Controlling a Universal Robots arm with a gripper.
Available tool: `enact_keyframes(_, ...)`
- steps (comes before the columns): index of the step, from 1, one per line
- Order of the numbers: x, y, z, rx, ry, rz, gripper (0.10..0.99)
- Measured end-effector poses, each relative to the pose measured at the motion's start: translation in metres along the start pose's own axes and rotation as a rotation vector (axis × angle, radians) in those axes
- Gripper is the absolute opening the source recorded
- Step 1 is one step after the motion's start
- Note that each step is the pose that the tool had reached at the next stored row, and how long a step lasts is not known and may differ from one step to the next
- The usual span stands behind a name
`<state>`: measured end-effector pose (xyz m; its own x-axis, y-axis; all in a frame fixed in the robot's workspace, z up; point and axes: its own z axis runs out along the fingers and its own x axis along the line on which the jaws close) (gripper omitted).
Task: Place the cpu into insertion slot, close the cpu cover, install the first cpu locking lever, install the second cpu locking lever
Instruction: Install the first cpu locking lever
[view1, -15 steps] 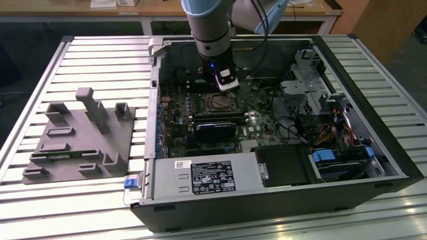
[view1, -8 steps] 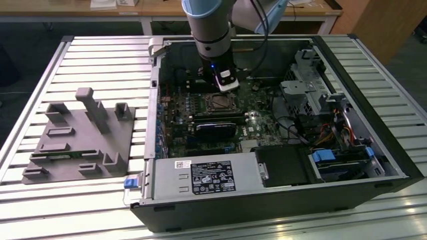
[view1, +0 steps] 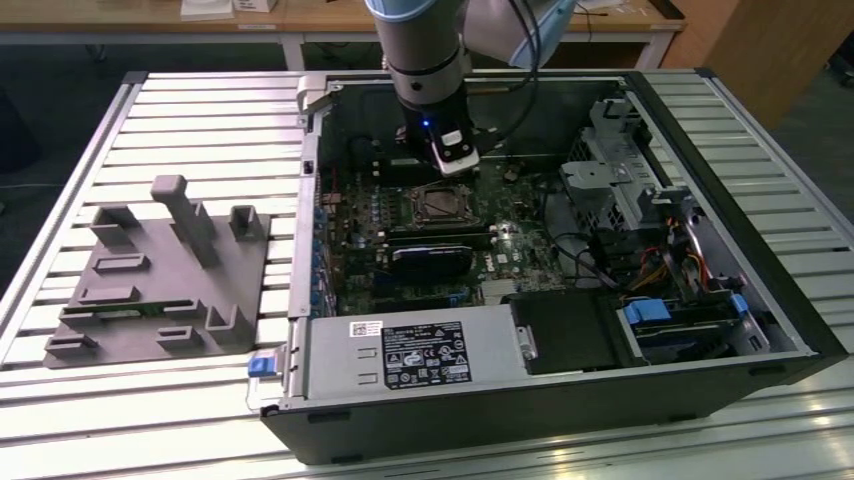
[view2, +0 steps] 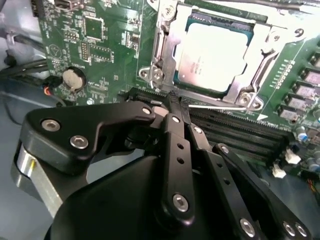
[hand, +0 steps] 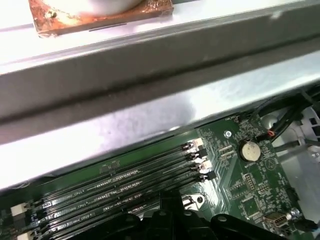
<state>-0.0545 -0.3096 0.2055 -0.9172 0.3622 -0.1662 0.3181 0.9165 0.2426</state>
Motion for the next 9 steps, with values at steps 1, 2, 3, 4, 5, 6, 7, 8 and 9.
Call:
enact_keyframes(1,-0.0001,0.0002,-0.0005,0.0,0.0,0.0,0.106)
enact_keyframes(2,-0.0001,0.0002,-0.0005,-0.001,0.0001,0.0,0.106)
enact_keyframes(3,-0.0001,0.0002,-0.0005,-0.001,0.0001,0.0,0.106)
enact_keyframes(4,-0.0001,0.0002,-0.0005,-0.001,0.0001,0.0,0.106)
enact_keyframes(5,-0.0002,0.0001,-0.0007,-0.004,0.0015,0.001,0.106)
enact_keyframes(6,-0.0002,0.0001,-0.0006,-0.016,0.0057,0.004,0.106)
enact_keyframes(7,-0.0001,0.0001,-0.0006,-0.03,0.0105,0.008,0.106)
enact_keyframes(8,-0.0001,0.0001,-0.0005,-0.042,0.0144,0.011,0.106)
enact_keyframes(9,-0.0001,0.0001,-0.0005,-0.046,0.016,0.012,0.106)
